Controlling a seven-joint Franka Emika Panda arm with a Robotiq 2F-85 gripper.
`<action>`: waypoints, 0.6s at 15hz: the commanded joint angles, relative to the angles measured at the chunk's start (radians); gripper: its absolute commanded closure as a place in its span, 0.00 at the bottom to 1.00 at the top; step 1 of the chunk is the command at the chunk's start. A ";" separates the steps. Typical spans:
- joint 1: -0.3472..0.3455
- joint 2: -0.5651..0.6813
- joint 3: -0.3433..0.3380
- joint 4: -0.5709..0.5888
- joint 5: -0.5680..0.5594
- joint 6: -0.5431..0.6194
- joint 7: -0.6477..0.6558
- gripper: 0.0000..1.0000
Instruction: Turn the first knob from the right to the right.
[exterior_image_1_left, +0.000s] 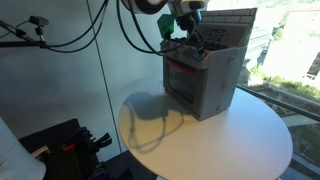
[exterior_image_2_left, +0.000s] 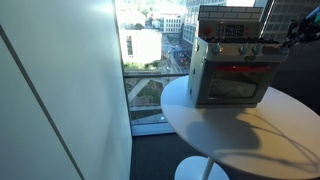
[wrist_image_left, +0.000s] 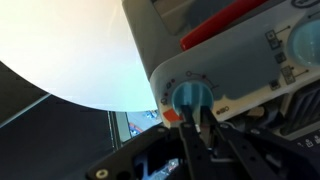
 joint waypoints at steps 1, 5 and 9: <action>0.006 0.009 -0.009 0.018 0.041 -0.013 0.063 0.94; 0.006 0.006 -0.010 0.011 0.100 -0.001 0.125 0.94; 0.006 0.006 -0.010 0.009 0.163 0.004 0.183 0.94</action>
